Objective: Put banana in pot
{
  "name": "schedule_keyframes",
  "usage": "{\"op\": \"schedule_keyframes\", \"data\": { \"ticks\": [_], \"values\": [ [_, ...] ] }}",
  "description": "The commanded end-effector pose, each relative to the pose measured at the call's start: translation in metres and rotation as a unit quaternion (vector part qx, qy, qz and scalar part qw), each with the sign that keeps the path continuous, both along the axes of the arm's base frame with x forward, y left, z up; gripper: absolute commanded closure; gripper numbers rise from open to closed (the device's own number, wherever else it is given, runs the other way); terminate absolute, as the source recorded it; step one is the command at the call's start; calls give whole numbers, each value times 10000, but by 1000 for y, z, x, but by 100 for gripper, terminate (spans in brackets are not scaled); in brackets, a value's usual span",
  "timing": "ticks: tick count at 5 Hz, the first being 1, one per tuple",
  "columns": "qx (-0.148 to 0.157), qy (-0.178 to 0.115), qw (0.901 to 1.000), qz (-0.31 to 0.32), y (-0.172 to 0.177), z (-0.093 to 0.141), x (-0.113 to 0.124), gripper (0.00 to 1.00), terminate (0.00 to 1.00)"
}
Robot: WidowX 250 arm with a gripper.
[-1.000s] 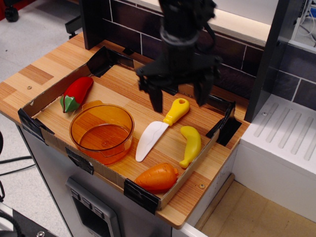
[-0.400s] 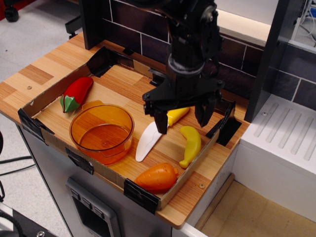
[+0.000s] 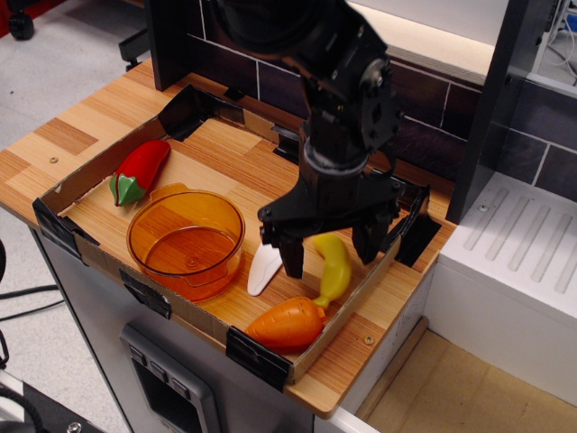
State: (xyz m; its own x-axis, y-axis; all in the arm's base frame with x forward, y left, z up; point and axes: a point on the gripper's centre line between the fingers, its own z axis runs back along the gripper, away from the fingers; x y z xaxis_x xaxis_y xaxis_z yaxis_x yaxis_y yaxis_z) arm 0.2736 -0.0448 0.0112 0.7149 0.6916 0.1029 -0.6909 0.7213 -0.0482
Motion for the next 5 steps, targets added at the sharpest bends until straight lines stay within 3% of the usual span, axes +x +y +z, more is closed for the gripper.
{"op": "schedule_keyframes", "data": {
  "ticks": [1, 2, 4, 5],
  "values": [
    [-83, -254, 9996, -47, -6, 5, 9, 0, 0],
    [-14, -228, 9997, -76, -5, -2, 10, 100, 0],
    [-96, -221, 9997, 11, 2, 0, 16, 100, 0],
    [-233, -497, 9984, 95, 6, 25, 27, 100, 0]
  ]
}}
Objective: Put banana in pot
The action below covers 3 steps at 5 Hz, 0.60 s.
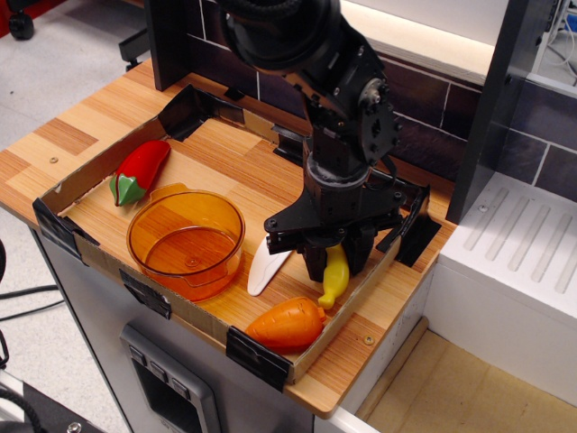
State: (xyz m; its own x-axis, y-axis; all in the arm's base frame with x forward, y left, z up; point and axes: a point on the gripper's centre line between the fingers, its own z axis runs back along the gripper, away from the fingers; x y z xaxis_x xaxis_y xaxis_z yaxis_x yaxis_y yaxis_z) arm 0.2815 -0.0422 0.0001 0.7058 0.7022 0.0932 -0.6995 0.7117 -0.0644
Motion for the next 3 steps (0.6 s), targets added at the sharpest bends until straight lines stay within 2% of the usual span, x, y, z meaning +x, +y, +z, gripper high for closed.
{"op": "schedule_keyframes", "data": {
  "ticks": [1, 2, 3],
  "values": [
    [-398, -639, 9971, 123, 7, 66, 27, 100, 0],
    [-801, -658, 9946, 66, 16, 100, 23, 100, 0],
    [-734, -502, 9959, 148, 38, 117, 12, 100, 0]
  ]
}}
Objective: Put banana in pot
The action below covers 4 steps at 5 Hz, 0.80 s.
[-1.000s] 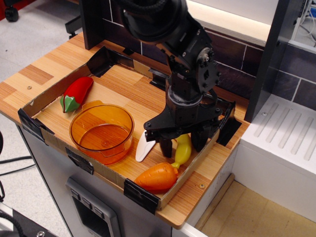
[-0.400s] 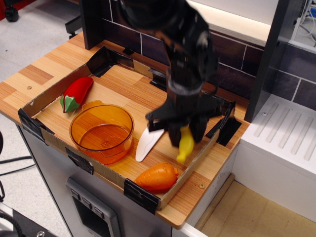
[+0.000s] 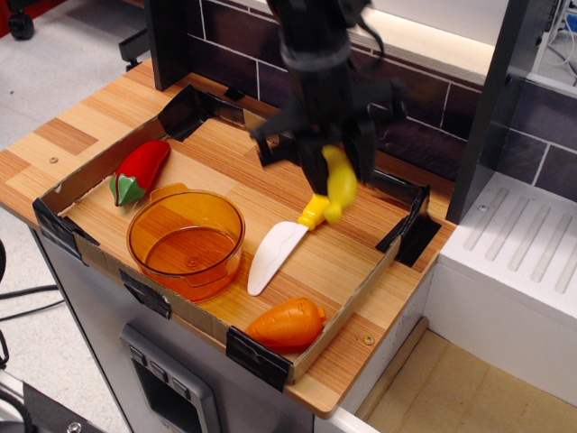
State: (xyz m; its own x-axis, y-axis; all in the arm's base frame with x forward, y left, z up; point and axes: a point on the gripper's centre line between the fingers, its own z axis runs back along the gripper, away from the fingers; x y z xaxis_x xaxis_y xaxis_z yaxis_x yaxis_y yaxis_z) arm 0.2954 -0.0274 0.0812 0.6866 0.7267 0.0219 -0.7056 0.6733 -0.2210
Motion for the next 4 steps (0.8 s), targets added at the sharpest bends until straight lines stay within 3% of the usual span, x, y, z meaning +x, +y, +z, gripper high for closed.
{"op": "schedule_keyframes", "data": {
  "ticks": [1, 3, 4],
  "values": [
    [389, 4, 9990, -209, 50, 33, -23, 100, 0],
    [1033, 342, 9930, -460, 90, -2, -56, 100, 0],
    [1370, 404, 9884, -512, 97, -22, -58, 100, 0]
  ]
}}
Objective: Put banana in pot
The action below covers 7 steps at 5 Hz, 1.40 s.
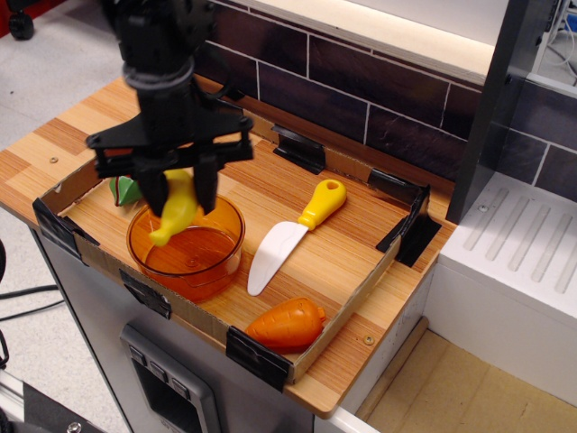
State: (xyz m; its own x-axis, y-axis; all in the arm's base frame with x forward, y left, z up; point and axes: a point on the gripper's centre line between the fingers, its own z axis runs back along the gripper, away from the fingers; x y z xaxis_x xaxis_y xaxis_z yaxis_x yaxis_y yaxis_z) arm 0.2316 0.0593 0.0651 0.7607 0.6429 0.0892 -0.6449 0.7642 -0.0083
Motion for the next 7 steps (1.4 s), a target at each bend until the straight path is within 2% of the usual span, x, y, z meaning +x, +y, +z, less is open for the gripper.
{"op": "schedule_keyframes", "data": {
  "ticks": [1, 2, 3, 5, 6, 7],
  "values": [
    [501, -198, 9985, -100, 12, -10, 10, 0, 0],
    [522, -155, 9985, -98, 11, -10, 14, 0, 0],
    [377, -169, 9991, -118, 4, 4, 14, 0, 0],
    [-8, -355, 9994, -51, -17, 56, 25, 0, 0],
    [-8, -355, 9994, -51, -17, 56, 25, 0, 0],
    [-8, -355, 9994, -51, -17, 56, 25, 0, 100]
  ]
}}
